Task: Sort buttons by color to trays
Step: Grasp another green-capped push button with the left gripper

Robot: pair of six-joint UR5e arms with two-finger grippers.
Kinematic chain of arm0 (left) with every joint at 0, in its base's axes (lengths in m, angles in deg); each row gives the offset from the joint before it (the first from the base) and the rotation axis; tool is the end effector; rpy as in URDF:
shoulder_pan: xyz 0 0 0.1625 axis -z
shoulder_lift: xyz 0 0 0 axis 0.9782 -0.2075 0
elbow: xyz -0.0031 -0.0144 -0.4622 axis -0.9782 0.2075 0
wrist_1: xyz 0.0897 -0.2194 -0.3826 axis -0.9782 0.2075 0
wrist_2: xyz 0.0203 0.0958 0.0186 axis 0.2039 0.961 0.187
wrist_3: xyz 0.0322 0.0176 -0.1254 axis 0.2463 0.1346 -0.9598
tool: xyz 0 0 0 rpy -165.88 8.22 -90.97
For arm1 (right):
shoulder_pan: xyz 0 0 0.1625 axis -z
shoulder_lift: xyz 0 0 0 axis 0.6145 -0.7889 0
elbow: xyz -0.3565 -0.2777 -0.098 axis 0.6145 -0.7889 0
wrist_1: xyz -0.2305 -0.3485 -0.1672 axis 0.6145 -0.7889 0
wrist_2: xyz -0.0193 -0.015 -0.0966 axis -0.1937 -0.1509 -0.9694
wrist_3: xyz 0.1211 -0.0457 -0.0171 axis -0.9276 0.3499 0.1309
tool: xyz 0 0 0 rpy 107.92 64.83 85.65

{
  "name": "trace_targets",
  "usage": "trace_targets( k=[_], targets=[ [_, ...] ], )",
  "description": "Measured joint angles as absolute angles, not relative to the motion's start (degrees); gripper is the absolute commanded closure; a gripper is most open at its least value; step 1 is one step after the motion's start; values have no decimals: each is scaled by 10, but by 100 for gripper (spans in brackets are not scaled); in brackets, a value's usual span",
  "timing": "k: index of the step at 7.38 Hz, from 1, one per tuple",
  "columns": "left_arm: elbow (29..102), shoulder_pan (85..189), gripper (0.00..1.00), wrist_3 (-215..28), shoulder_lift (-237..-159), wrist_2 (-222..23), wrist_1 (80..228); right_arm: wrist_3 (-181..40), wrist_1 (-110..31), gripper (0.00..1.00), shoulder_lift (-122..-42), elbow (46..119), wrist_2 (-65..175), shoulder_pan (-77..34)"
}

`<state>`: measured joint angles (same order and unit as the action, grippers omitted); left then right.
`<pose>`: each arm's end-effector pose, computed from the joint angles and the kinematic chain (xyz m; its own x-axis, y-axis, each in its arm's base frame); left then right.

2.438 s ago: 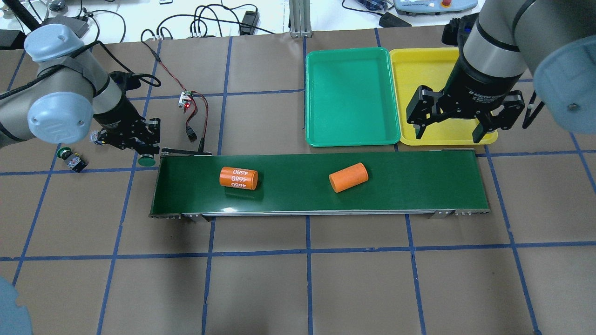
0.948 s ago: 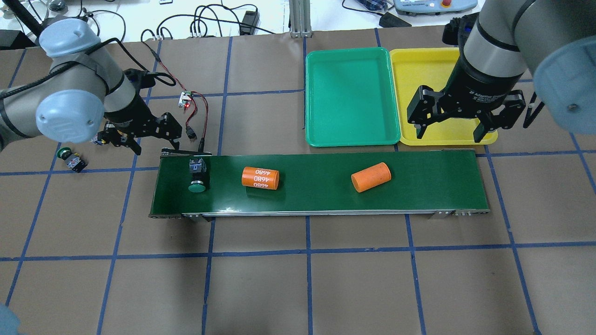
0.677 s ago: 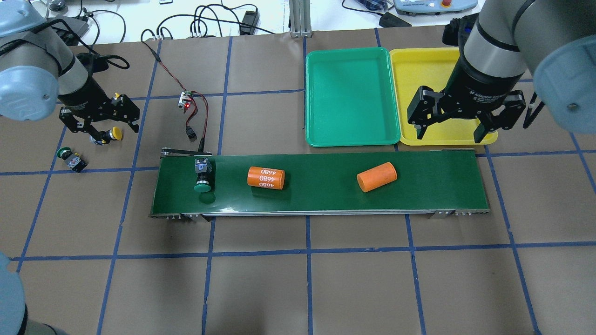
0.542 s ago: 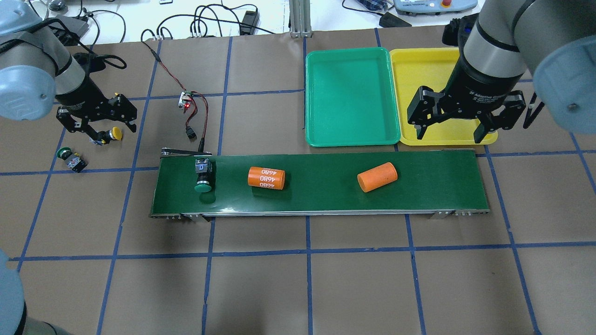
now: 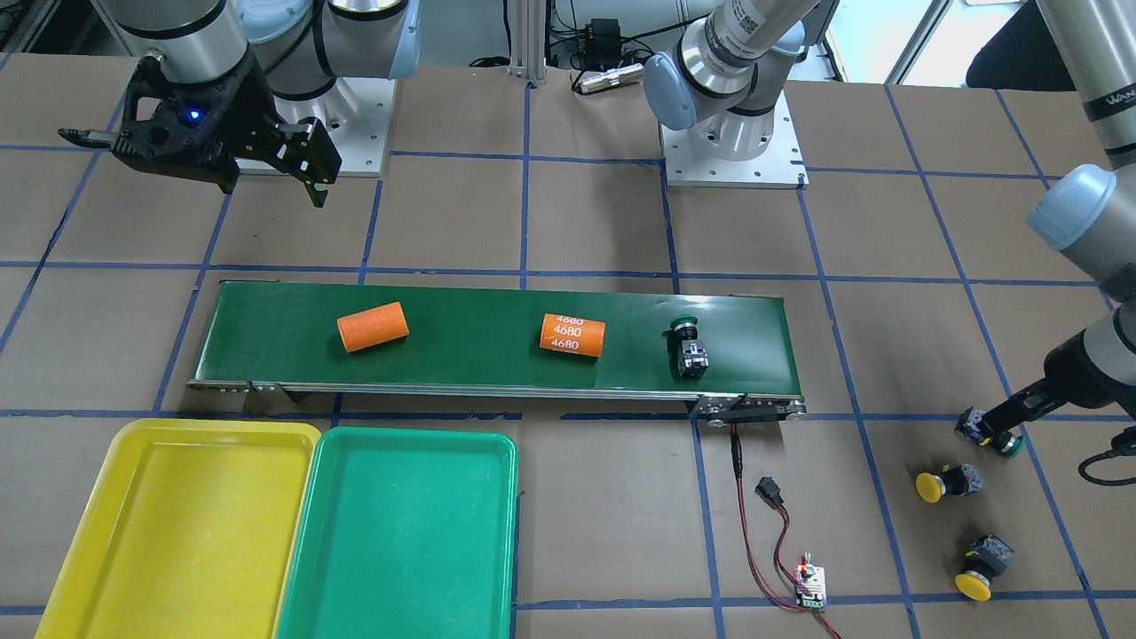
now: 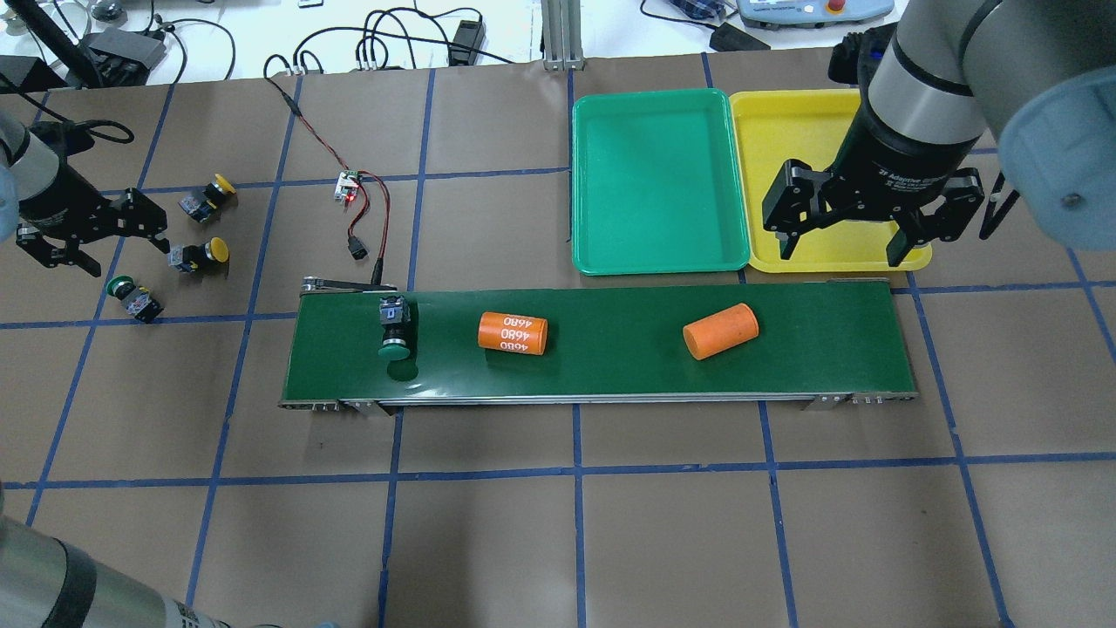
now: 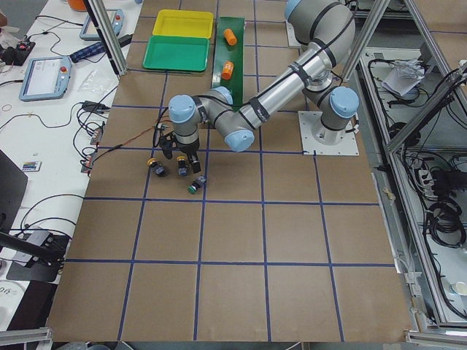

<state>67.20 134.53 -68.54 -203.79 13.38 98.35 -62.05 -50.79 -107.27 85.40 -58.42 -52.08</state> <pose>0.2673 -0.6409 0.2488 -0.9188 -0.3940 -0.0230 -0.3936 0.9190 -0.0214 0.1318 -0.4816 0.4796 -0.9896 0.1425 0.0188 0.1433 0.9883 0.0524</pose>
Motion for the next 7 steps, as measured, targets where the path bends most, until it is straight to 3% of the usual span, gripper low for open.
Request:
trace_targets(
  k=[7],
  targets=[
    [675, 1311, 0, -720, -2061, 142, 949, -621, -505, 0, -1072, 855, -586, -522]
  ],
)
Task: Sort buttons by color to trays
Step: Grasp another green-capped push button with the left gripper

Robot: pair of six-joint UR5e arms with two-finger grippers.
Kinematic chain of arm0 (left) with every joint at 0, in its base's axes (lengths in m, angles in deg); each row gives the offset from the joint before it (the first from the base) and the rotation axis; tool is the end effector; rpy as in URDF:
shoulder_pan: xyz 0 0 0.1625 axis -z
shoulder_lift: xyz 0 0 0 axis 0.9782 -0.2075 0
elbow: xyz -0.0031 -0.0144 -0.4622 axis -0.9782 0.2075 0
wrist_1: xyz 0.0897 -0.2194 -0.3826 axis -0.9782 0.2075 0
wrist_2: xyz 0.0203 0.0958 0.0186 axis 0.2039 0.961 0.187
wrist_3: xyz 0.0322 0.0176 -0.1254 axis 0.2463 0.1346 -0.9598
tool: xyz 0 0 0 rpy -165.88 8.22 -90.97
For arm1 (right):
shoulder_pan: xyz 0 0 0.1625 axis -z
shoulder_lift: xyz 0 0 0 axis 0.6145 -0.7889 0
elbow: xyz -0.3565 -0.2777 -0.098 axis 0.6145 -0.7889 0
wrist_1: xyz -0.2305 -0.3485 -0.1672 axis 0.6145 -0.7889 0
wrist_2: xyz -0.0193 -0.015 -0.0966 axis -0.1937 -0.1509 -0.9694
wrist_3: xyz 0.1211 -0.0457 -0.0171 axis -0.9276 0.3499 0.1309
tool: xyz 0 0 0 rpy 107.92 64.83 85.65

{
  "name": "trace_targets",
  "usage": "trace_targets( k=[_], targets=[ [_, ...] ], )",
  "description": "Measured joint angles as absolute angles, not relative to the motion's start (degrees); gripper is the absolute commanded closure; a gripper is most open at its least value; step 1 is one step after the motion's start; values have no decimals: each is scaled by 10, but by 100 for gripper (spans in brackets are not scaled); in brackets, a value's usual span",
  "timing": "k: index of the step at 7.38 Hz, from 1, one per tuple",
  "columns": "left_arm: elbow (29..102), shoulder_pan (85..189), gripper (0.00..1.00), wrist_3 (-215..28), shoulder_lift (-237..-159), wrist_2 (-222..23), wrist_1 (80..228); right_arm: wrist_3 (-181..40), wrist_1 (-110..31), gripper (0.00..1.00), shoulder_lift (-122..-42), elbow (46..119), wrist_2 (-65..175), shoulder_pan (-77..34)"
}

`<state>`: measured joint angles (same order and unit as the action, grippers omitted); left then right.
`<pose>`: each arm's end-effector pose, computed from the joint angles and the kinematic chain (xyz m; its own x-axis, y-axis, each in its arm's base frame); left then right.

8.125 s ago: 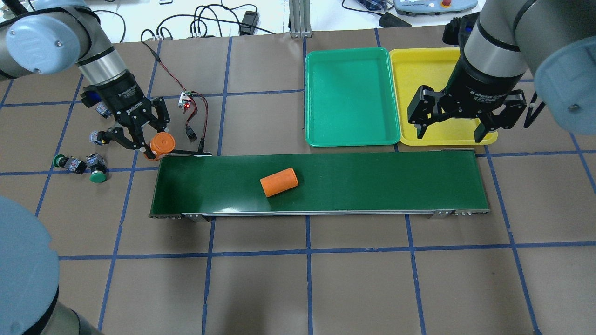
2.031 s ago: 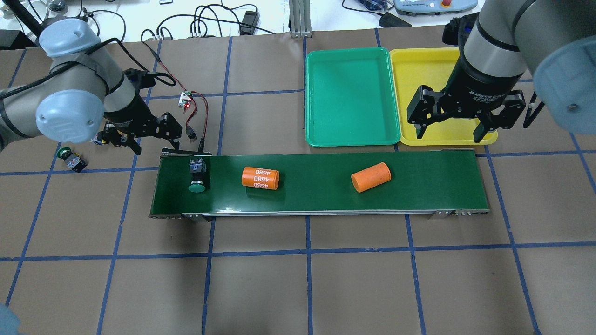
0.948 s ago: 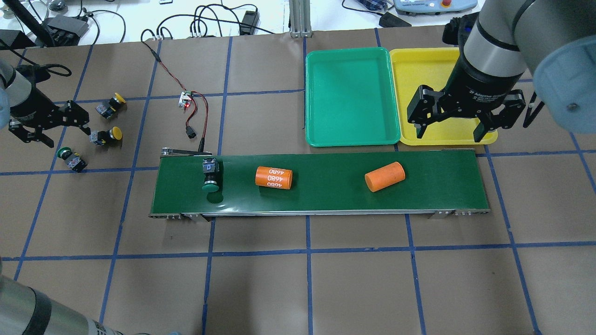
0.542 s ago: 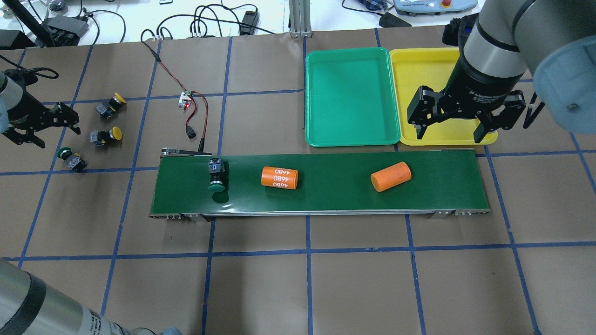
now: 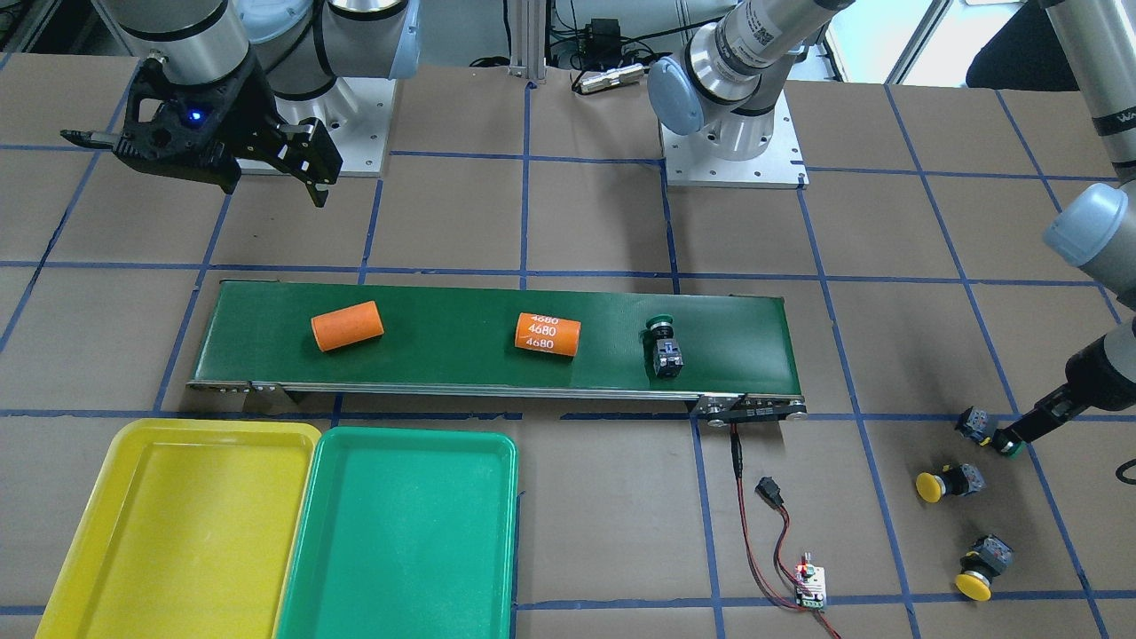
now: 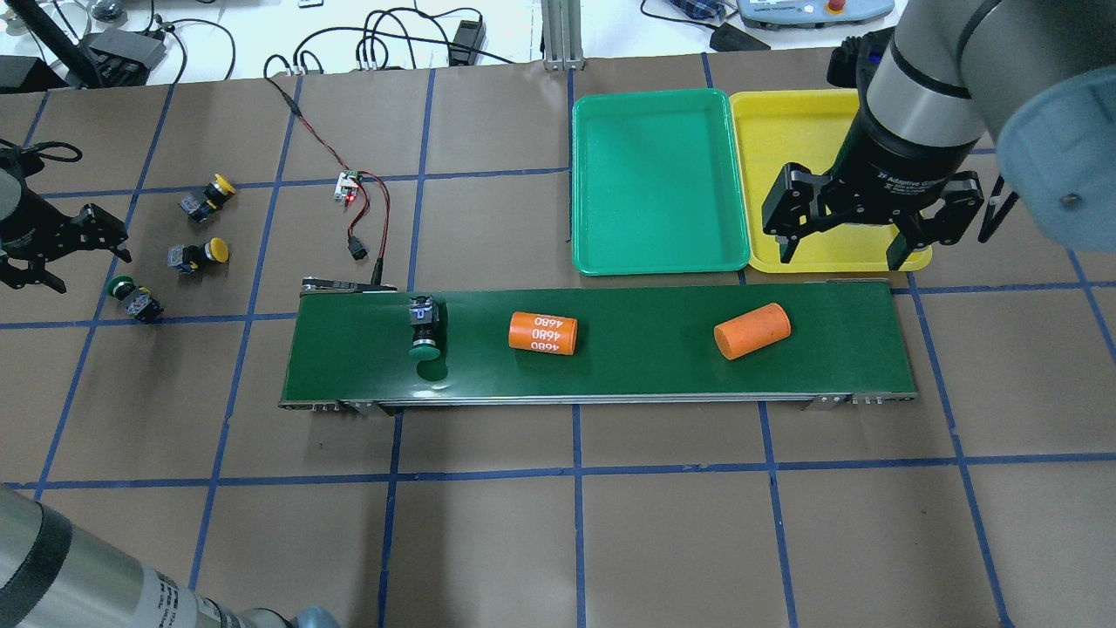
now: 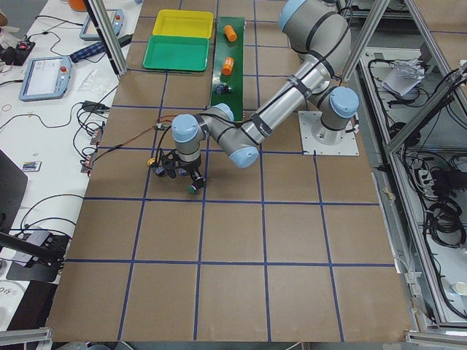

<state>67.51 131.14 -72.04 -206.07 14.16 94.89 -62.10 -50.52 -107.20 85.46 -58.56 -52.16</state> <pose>0.3115 -0.6300 0.2252 -0.8641 -0.5019 -0.0369 -0.5008 0.8648 -0.0362 0.1322 -0.4810 0.4781 -0.9897 0.1417 0.0222 0.1428 0.9880 0.0590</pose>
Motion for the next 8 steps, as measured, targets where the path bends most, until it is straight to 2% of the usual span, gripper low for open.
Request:
trace_targets(
  k=[6, 7, 8],
  targets=[
    [698, 1315, 0, -779, -2081, 156, 920, -621, -513, 0, -1076, 878, -586, -521],
    [702, 1315, 4, -786, -2092, 155, 910, -622, -513, 0, -1076, 879, -586, -521],
    [704, 1315, 50, -789, -2102, 153, 904, -622, -513, 0, -1076, 879, -586, -520]
  ],
)
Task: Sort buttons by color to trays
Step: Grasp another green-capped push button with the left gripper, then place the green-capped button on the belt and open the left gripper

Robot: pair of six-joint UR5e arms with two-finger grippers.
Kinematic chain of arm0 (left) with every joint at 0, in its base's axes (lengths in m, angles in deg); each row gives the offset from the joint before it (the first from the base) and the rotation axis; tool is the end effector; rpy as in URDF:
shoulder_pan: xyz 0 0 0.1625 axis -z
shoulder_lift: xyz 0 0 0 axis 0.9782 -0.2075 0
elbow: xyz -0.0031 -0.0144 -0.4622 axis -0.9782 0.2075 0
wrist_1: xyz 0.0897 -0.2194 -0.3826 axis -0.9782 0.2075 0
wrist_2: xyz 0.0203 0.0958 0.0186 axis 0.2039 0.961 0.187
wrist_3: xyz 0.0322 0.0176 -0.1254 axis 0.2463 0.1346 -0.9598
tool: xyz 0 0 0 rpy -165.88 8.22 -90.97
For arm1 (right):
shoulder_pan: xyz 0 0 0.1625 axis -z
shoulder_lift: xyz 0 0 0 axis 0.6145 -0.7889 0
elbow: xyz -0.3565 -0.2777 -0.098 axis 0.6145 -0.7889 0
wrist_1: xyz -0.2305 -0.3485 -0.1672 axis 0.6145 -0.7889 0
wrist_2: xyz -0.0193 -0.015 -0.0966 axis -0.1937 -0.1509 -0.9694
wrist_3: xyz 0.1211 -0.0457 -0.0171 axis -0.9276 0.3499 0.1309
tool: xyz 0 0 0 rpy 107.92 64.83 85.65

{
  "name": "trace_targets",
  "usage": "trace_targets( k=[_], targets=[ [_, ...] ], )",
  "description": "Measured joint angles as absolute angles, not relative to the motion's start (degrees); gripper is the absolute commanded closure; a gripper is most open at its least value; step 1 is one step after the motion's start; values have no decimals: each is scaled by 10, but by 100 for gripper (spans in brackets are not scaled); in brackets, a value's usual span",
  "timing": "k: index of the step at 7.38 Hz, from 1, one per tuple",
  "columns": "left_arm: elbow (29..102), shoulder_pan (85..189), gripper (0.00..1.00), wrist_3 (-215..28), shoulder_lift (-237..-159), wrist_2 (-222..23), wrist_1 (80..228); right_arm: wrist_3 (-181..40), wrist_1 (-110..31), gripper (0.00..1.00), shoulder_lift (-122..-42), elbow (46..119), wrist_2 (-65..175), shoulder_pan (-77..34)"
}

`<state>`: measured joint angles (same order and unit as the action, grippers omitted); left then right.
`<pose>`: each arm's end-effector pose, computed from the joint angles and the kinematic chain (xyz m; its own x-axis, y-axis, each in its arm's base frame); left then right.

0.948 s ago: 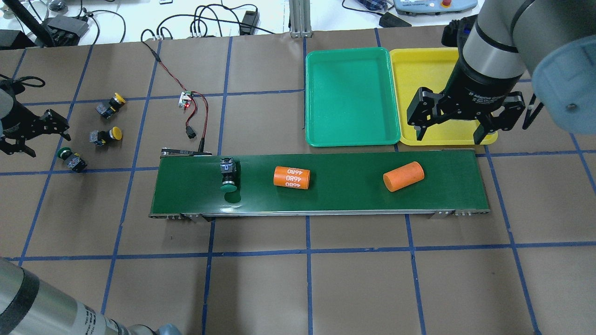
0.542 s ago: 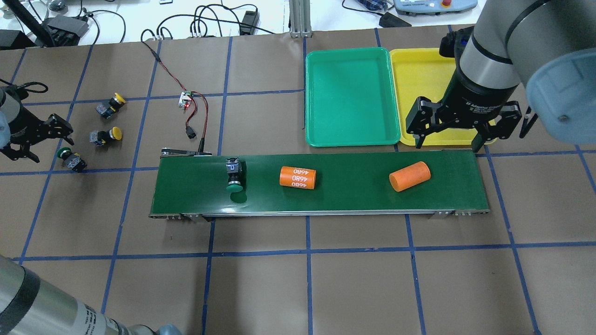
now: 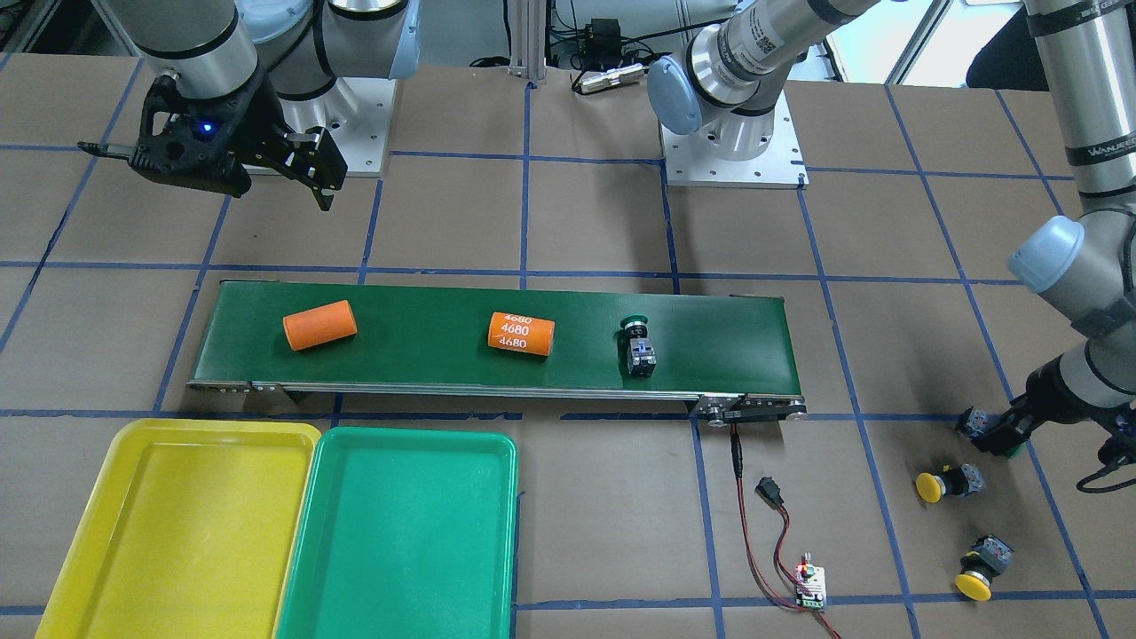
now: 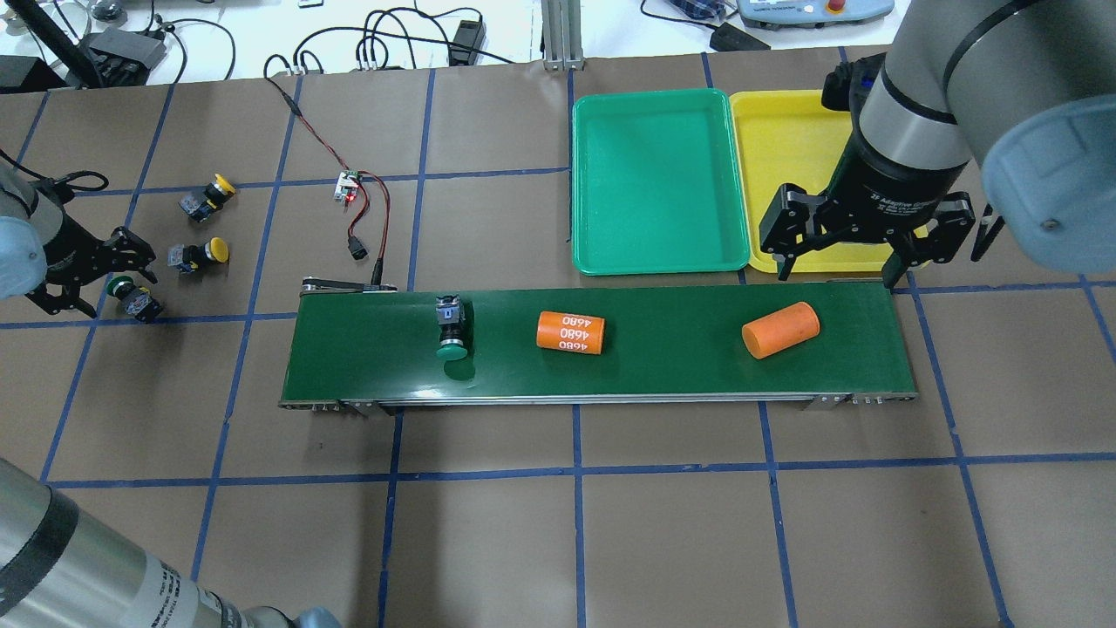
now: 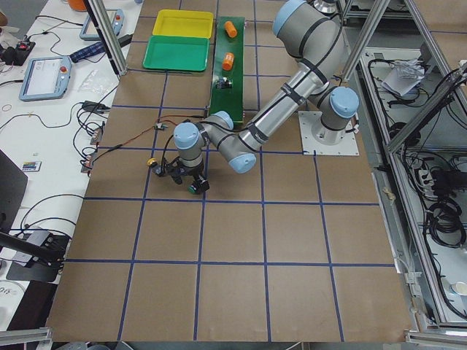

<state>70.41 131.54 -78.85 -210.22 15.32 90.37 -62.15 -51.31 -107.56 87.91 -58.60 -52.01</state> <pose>0.3054 -0.6254 0.1603 -0.8030 -0.5936 -0.0526 -0.5946 0.8040 0.0038 0.1308 -0.4747 0.4601 -0.9892 0.1445 0.0262 0.1462 0.9859 0.0812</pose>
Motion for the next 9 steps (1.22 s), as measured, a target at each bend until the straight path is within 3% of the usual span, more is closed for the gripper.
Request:
trace_targets(
  k=[1, 2, 6, 9],
  targets=[
    [704, 1315, 92, -787, -2111, 152, 901, -621, -514, 0, -1076, 879, -586, -519],
    [702, 1316, 100, -783, -2117, 152, 901, -621, -514, 0, -1076, 879, -586, -519],
    [697, 1322, 100, -766, -2078, 141, 942, -622, -514, 0, -1075, 879, -586, -520],
    [749, 1387, 100, -651, -1970, 114, 1034, -622, -514, 0, -1075, 879, -586, -520]
  ],
)
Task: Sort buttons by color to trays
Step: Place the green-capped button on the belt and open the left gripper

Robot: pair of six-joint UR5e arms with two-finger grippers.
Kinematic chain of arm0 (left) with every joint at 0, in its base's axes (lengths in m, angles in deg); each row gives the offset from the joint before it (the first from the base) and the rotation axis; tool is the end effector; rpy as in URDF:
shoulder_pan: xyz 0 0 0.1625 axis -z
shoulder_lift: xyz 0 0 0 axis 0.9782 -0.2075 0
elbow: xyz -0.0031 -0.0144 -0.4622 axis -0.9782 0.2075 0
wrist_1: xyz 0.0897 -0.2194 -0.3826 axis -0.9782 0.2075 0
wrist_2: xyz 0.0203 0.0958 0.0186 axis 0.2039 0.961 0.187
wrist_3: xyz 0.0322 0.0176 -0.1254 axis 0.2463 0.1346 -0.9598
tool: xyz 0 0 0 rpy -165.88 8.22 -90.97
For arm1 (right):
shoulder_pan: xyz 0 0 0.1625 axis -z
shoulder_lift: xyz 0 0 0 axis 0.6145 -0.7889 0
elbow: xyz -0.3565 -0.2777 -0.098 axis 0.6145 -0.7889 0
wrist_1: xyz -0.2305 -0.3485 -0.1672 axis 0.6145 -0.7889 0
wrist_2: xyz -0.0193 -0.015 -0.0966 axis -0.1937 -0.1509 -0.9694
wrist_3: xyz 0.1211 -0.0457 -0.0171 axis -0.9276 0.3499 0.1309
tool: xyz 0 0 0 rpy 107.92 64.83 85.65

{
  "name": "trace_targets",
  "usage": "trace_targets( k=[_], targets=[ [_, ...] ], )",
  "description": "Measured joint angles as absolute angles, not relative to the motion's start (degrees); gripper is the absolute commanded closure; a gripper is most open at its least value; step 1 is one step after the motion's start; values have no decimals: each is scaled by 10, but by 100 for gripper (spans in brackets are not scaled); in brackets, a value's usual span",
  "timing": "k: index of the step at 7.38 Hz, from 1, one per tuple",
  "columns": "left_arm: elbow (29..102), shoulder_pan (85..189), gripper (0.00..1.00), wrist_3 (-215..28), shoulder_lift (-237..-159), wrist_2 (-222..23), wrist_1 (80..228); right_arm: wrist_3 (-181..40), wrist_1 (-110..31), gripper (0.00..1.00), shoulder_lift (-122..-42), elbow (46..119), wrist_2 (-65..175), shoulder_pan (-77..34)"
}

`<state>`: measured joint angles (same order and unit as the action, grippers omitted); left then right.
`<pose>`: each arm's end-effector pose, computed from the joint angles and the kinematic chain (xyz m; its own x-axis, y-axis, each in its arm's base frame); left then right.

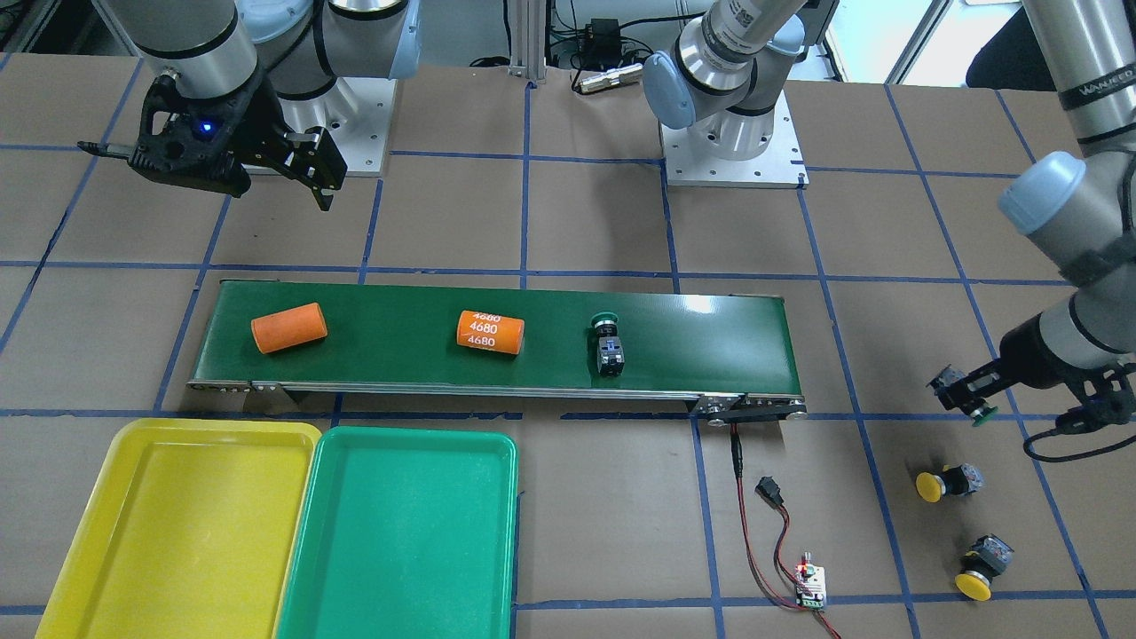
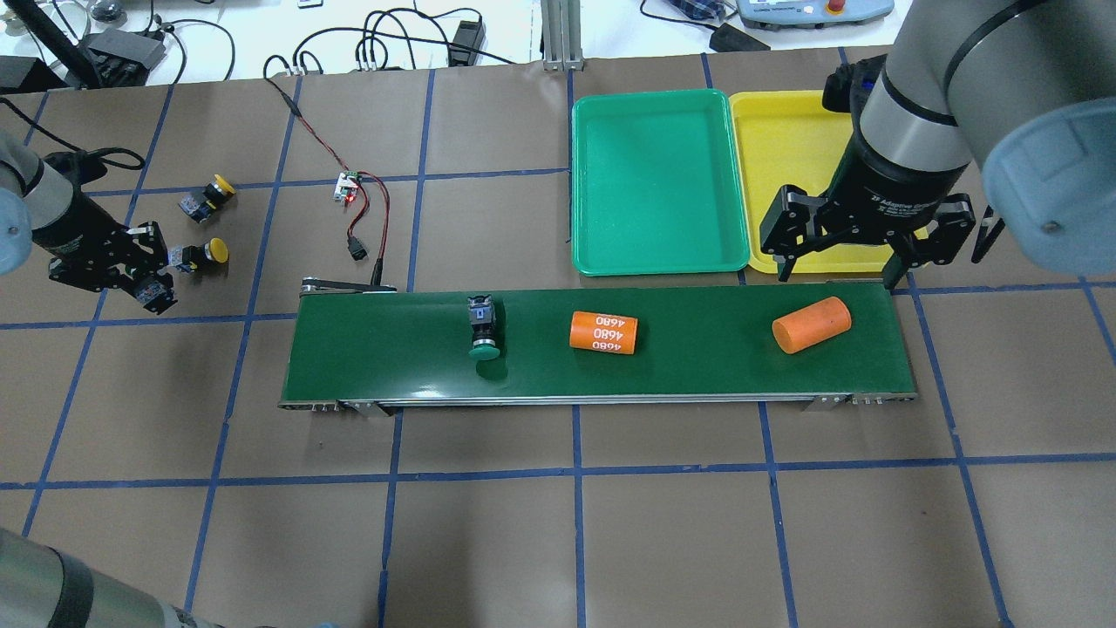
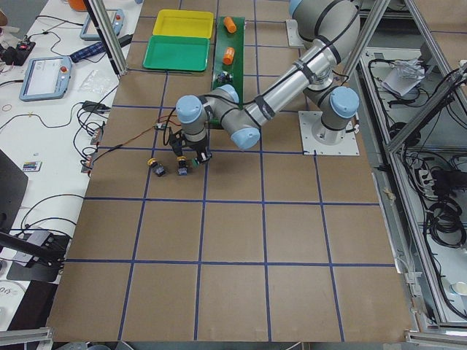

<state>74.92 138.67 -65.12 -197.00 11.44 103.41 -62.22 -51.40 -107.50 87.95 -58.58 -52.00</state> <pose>0.1832 -0.6015 0.2533 -0.9620 -0.2709 0.0334 -0.2680 0.9606 0.0735 0.1308 -0.4752 0.4594 -0.9890 0.1459 0.0260 0.1476 0.9857 0.0814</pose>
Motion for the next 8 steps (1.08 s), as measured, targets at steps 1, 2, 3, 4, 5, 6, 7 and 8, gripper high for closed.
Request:
trace_targets(
  k=[1, 2, 3, 4, 5, 6, 7, 8],
  targets=[
    [785, 1431, 100, -610, -1934, 112, 1042, -622, -514, 0, -1075, 880, -586, -520],
    [824, 1483, 100, -590, -1898, 113, 1044, -623, -513, 0, -1075, 881, -586, -520],
    [858, 1534, 100, -585, -1868, 114, 1039, -623, -513, 0, -1075, 882, -587, -520],
    [881, 1572, 100, -583, -1851, 115, 1028, -624, -513, 0, -1075, 882, -586, -520],
    [894, 1595, 100, -581, -1843, 115, 1020, -624, -514, 0, -1075, 883, -586, -521],
    [903, 1606, 100, -579, -1842, 115, 1016, -625, -514, 0, -1075, 883, -586, -521],
    [909, 1610, 53, -577, -1845, 115, 1010, -625, -514, 0, -1075, 883, -586, -521],
    [912, 1611, 1, -579, -1853, 114, 994, -625, -513, 0, -1075, 883, -586, -521]
  ],
)
